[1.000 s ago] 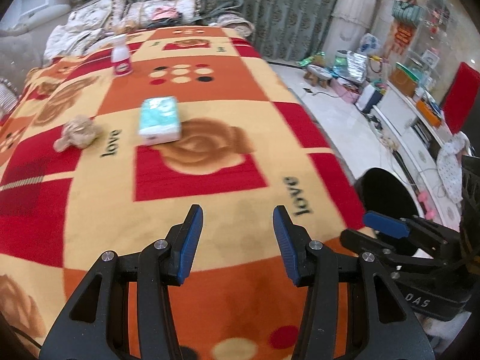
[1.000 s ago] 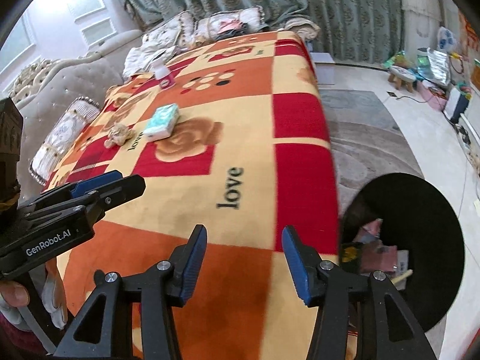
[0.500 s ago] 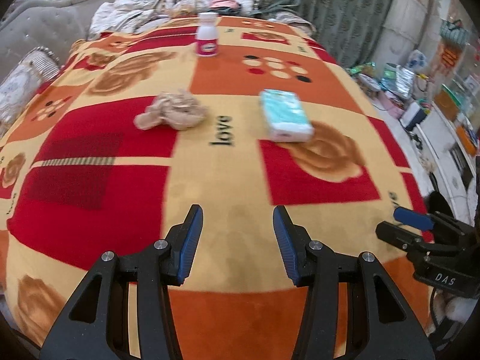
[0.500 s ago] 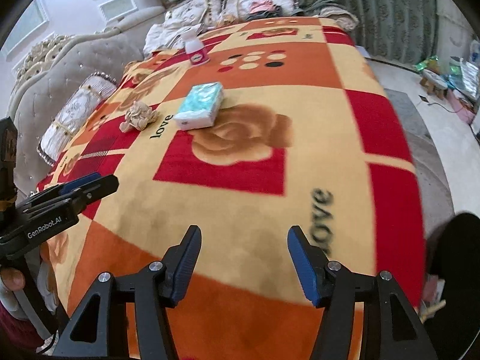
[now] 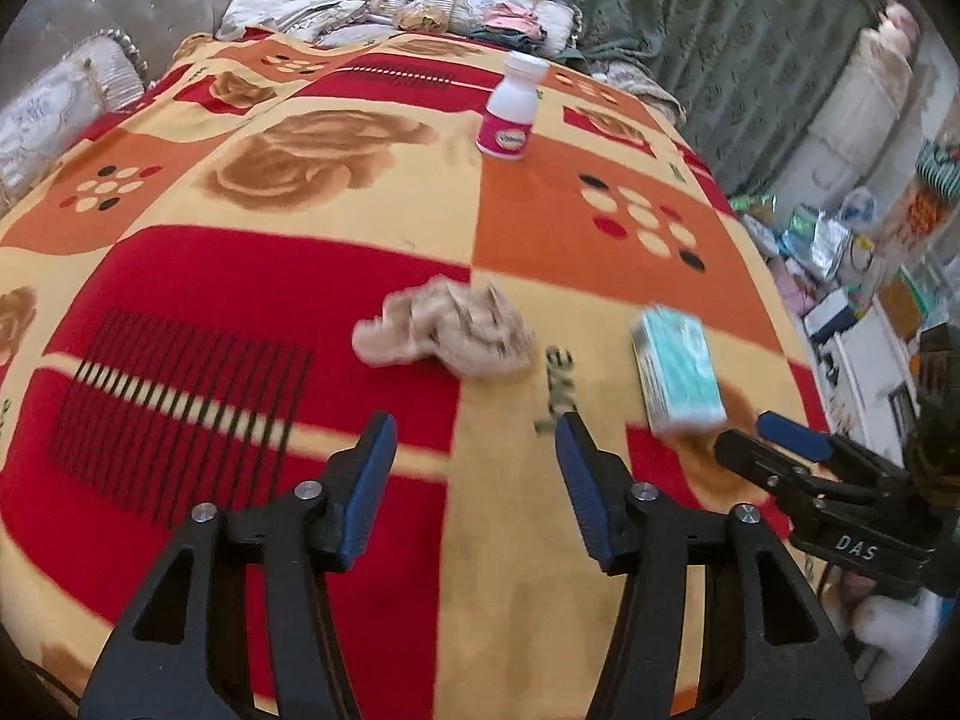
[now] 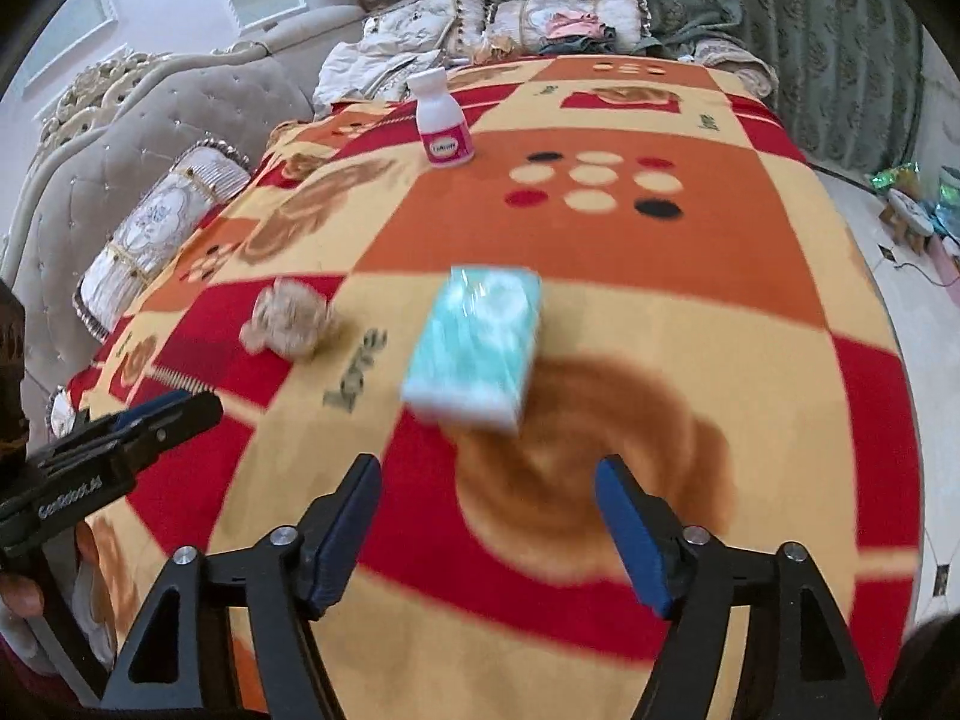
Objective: Collect trash
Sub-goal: 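Grasp the crumpled beige tissue with the left tool while the right tool grasps the blue-green tissue pack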
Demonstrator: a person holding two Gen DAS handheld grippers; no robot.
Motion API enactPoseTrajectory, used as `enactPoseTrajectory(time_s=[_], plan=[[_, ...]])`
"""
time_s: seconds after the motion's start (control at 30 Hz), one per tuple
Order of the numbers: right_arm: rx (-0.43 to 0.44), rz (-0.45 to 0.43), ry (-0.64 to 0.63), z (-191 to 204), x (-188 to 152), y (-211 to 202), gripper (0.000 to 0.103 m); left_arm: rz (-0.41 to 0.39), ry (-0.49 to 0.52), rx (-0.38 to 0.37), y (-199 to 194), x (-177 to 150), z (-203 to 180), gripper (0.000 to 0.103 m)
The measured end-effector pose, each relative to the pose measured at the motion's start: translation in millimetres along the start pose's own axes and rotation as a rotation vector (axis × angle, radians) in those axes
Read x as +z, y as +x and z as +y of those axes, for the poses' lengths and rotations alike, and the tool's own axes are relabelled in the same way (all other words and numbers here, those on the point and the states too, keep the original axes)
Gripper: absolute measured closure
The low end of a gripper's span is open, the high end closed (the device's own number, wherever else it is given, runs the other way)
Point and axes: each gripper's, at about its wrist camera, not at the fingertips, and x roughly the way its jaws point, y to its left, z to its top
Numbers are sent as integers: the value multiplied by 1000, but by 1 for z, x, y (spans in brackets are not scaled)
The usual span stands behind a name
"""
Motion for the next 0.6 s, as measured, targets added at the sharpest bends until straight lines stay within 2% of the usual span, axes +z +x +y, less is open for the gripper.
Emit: enactPoseTrajectory(time_s=[0.2, 0.33, 0.5, 0.57, 0.6], plan=[[-7, 14, -7, 3, 31, 32, 29, 5, 4, 16, 30, 28, 0, 47], [-26, 21, -49, 8, 38, 46, 29, 8, 22, 53, 51, 39, -6, 47], [-58, 31, -71, 10, 38, 61, 29, 47, 39, 99, 77, 37, -10, 47], [-40, 30, -66, 10, 35, 65, 30, 34, 38, 97, 78, 34, -9, 50], [-43, 16, -75, 10, 34, 64, 33, 26, 40, 97, 77, 34, -10, 62]])
